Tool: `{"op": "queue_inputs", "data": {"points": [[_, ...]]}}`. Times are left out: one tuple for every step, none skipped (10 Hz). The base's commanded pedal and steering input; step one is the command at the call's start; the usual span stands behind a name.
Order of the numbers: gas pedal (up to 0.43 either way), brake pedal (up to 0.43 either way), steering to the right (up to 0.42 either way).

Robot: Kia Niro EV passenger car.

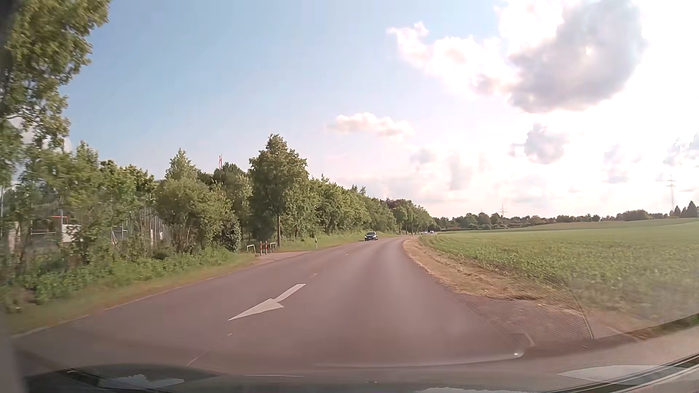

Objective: Follow the waypoints while adhering to traffic rules and regulations

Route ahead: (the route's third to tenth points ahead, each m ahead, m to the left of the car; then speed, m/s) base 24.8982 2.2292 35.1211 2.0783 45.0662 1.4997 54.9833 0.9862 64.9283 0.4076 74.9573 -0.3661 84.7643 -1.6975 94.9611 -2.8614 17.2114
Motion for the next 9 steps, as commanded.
{"op": "queue_inputs", "data": {"points": [[0.280,0.012,0.008],[0.280,0.018,0.008],[0.280,0.018,0.008],[0.280,0.012,0.008],[0.280,0.012,0.007],[0.280,0.018,0.006],[0.280,0.012,0.006],[0.280,0.018,0.007],[0.280,0.012,0.006]]}}
